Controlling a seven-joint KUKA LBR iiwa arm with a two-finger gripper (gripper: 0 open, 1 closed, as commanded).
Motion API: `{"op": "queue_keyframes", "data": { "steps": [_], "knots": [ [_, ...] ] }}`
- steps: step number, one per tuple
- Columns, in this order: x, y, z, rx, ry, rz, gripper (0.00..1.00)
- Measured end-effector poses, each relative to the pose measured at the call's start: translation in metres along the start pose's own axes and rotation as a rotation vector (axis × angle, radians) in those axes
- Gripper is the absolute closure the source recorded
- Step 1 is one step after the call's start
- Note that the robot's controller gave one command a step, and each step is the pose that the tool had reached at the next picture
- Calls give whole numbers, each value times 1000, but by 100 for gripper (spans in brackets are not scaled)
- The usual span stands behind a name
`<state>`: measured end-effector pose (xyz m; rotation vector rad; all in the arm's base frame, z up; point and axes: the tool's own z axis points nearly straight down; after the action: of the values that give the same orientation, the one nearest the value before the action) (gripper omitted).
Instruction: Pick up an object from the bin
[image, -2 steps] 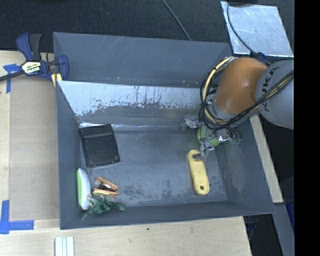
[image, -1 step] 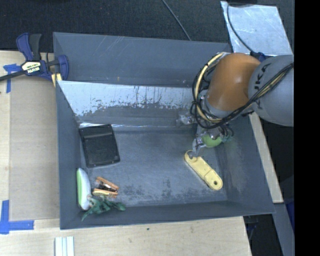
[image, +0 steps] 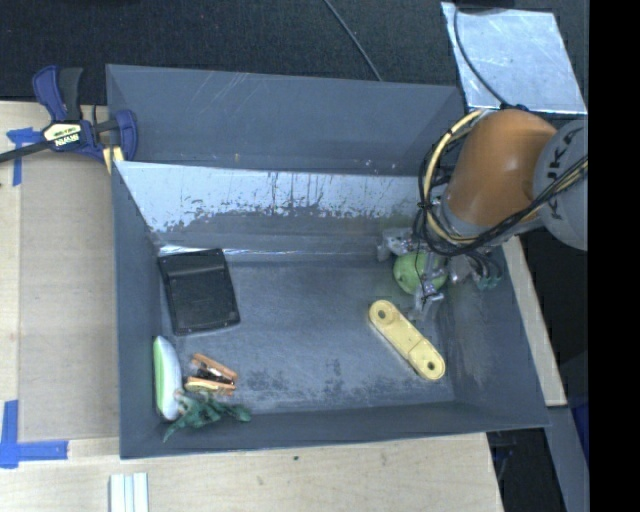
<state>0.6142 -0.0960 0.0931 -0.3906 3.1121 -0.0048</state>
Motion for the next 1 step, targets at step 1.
{"op": "queue_keyframes", "data": {
  "steps": [1],
  "knots": [
    [3,-46,-1,-2,-7,45,0]
  ]
}}
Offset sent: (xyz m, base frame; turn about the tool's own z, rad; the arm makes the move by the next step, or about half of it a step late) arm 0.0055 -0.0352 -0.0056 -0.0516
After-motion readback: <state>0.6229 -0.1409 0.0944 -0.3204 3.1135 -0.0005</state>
